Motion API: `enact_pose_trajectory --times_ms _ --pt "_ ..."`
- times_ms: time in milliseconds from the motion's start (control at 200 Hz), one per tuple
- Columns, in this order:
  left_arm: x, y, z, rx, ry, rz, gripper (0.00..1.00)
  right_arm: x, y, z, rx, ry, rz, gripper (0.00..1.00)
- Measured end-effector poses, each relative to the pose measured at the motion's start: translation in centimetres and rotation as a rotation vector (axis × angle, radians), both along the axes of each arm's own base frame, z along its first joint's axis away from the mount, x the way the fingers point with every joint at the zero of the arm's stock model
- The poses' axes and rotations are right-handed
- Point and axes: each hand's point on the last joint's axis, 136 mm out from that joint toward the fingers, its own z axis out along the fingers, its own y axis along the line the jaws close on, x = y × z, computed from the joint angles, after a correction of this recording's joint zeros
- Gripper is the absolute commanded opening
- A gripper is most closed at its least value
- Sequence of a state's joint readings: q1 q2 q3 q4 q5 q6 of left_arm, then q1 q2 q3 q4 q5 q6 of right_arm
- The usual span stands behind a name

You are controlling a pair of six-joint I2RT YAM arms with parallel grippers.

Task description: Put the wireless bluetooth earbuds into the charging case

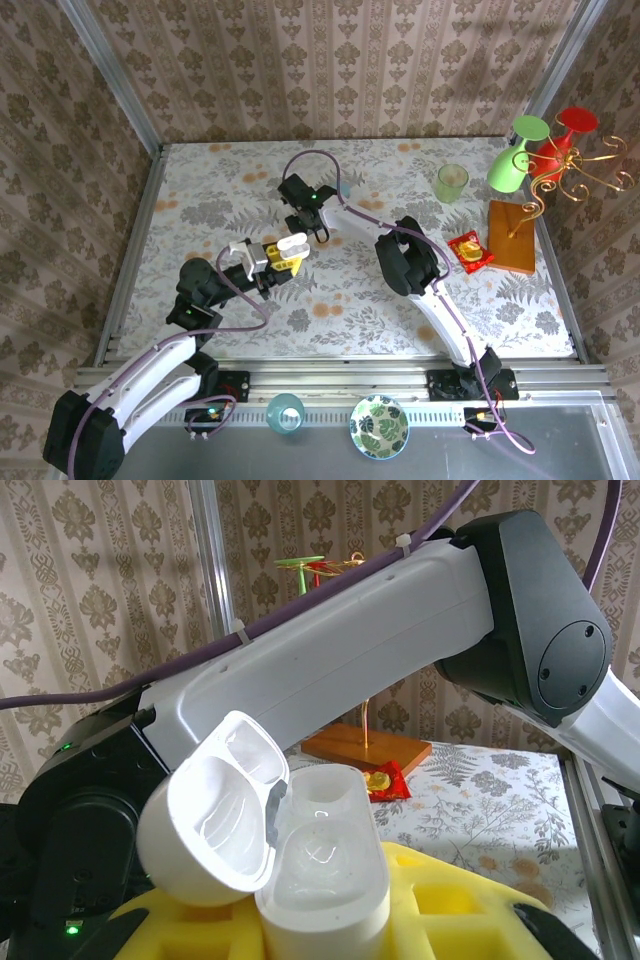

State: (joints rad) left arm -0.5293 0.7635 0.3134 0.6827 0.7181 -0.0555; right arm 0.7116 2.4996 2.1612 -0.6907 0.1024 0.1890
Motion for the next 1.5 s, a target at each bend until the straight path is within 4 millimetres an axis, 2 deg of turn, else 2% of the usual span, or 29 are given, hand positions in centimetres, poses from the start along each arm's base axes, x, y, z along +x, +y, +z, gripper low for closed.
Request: enact_pose_trajectory --times_ms 55,260,400,540,650,815,885,1010,1130,1330,1495 --pt "0.0 0.0 0.0 0.001 0.001 0.0 0.05 0.0 0.0 0.0 -0.003 0.001 0.004 0.24" --pt "-0.1 0.1 0.2 -0.004 -0.006 0.001 0.05 -0.4 -0.3 0.0 0.002 0.005 0.007 0.24" --pt "-0.2 0.1 0.3 -0.006 -0.011 0.001 0.05 -2.4 -1.7 0.2 0.046 0.064 0.003 0.24" --pt "-0.3 0.2 0.5 -0.009 -0.016 0.001 0.05 -4.8 -4.1 1.0 0.167 0.152 -0.039 0.25" --pt "-0.3 0.2 0.5 -0.009 -0.016 0.001 0.05 -6.4 -7.2 1.6 0.27 0.215 -0.108 0.25" --pt "-0.3 0.2 0.5 -0.008 -0.014 0.001 0.05 -9.1 -11.5 1.3 0.426 0.322 -0.229 0.25" --pt "-0.1 0.1 0.2 -0.003 -0.006 0.0 0.05 -10.1 -12.6 0.8 0.482 0.375 -0.276 0.26" --pt "0.3 -0.2 -0.5 0.009 0.015 -0.003 0.05 -11.2 -13.2 0.0 0.56 0.459 -0.335 0.25" --pt "0.5 -0.5 -1.0 0.018 0.028 -0.011 0.05 -11.2 -14.0 -0.5 0.605 0.495 -0.401 0.33" --pt "0.5 -0.5 -0.9 0.014 0.021 -0.015 0.05 -10.7 -14.9 -0.4 0.665 0.52 -0.468 0.38" --pt "0.5 -0.5 -0.8 0.013 0.019 -0.015 0.05 -10.5 -15.9 -0.2 0.645 0.497 -0.499 0.41"
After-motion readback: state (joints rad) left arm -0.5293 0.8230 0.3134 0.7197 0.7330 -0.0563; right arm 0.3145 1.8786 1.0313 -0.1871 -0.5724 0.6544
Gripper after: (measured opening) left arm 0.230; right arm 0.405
